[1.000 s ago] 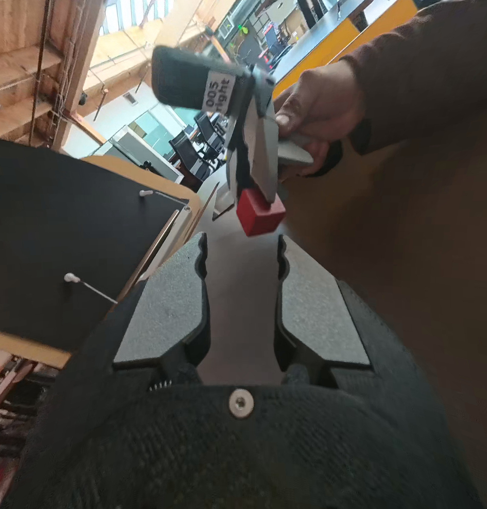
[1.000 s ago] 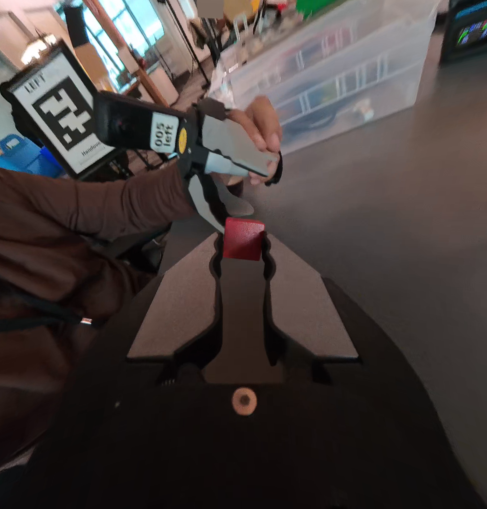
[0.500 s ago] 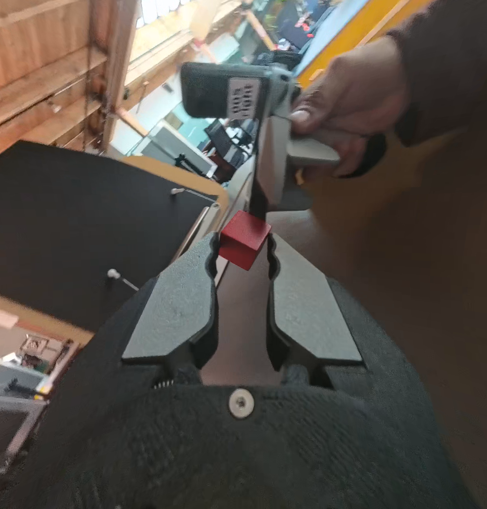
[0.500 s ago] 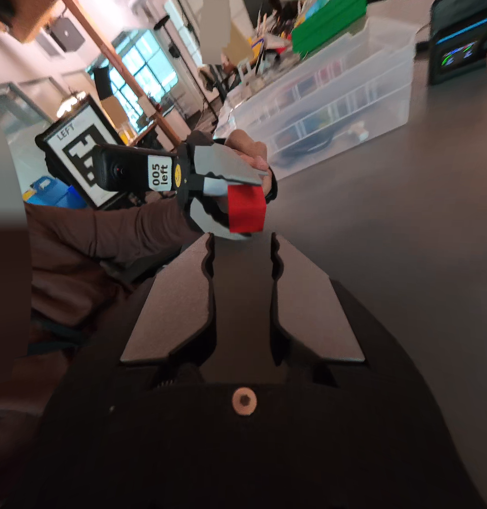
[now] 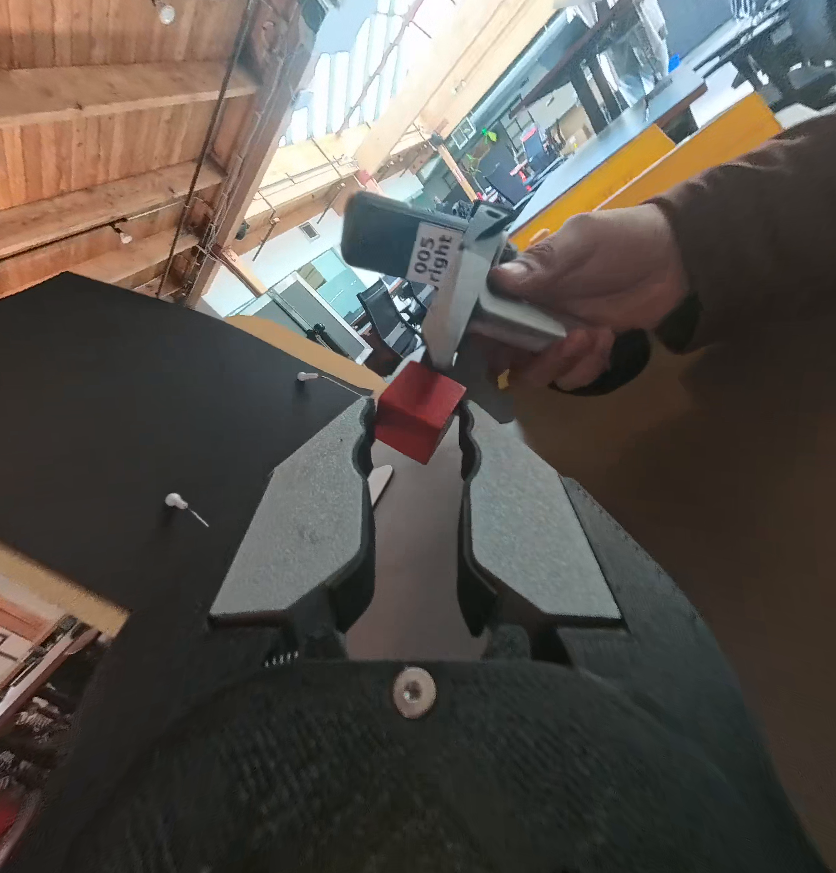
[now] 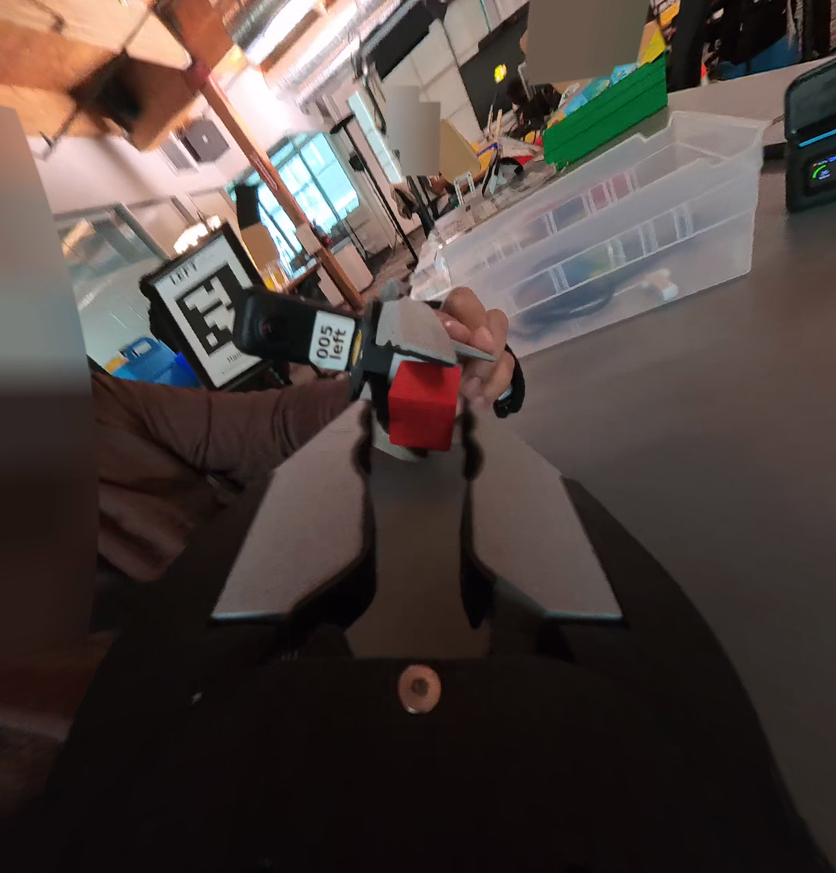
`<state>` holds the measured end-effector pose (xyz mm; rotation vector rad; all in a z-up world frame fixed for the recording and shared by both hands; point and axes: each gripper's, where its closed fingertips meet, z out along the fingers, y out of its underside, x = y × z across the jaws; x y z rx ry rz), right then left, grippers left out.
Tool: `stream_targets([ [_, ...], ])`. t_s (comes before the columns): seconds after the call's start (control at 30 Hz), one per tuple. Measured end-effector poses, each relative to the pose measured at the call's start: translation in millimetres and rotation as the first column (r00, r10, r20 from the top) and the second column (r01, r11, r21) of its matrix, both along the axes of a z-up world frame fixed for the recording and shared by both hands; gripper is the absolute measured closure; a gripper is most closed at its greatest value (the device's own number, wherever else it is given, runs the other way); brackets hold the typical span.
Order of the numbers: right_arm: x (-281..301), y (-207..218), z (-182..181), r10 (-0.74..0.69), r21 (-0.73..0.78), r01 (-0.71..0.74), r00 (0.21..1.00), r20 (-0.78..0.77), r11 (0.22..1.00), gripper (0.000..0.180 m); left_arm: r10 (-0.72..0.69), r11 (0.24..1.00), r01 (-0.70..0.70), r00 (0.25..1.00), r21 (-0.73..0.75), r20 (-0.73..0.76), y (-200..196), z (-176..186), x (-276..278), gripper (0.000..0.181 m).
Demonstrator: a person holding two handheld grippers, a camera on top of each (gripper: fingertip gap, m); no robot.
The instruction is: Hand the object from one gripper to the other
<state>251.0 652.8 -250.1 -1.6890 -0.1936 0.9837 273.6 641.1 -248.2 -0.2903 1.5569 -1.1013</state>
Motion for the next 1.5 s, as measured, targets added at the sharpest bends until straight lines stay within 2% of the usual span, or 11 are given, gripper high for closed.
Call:
stream_targets([
  [0.2,13.5,4.6,-9.6,-0.184,0.086,0.163,0.906,0.382,0.983,0.156,0.001,0.999,-0.005,0.995,-0.042,-0.1,-0.8,-9.2,1.9,0.141],
  [0.37,27.6,4.8,-3.1,-0.41,0.355,0.21,0.56,0.72,0.911,0.156,-0.173,0.936,0.047,0.924,-0.348,-0.341,10.4,-14.6,1.7,0.132],
  [0.53,26.6,3.1,1.3,-0.466,0.422,0.199,0.42,0.779,0.885,0.156,-0.366,0.816,0.07,0.831,-0.574,-0.419,10.2,-12.8,-1.8,0.125],
  [0.73,21.6,6.0,-8.8,-0.499,0.491,0.088,0.123,0.858,0.867,0.156,-0.526,0.654,0.046,0.745,-0.755,-0.41,16.6,-4.6,-2.9,0.122],
  [0.87,12.7,13.1,-11.5,-0.531,0.534,0.02,-0.084,0.843,0.845,0.155,-0.525,0.683,0.029,0.714,-0.73,-0.463,10.0,-15.6,-2.3,0.125],
  [1.0,8.7,17.4,-22.6,-0.508,0.517,0.008,-0.173,0.844,0.856,0.155,-0.46,0.761,0.037,0.734,-0.647,-0.499,7.7,-24.0,-0.7,0.155],
  [1.1,9.0,12.6,-28.7,-0.458,0.456,0.07,0.0,0.889,0.887,0.15,-0.307,0.86,0.001,0.801,-0.511,-0.514,17.0,-30.9,5.6,0.155],
  [1.2,6.5,1.9,-19.8,-0.395,0.374,0.132,0.389,0.832,0.918,0.15,-0.153,0.934,-0.01,0.892,-0.358,-0.425,27.4,-23.3,7.3,0.156],
  [1.37,9.2,-7.3,9.0,-0.239,0.202,0.178,0.909,0.34,0.963,0.131,-0.151,0.981,0.135,0.981,-0.136,-0.118,9.8,1.8,-11.6,0.156],
  [1.43,-1.2,-17.9,21.1,-0.037,0.12,0.032,0.999,0.04,0.992,0.133,-0.183,0.981,0.18,0.982,-0.069,-0.036,-0.4,5.3,-19.5,0.156],
  [1.5,-7.1,-21.1,17.1,0.088,0.037,-0.084,0.988,-0.125,0.996,0.135,-0.178,0.984,0.179,0.984,-0.027,0.014,-6.1,8.7,-22.3,0.156],
])
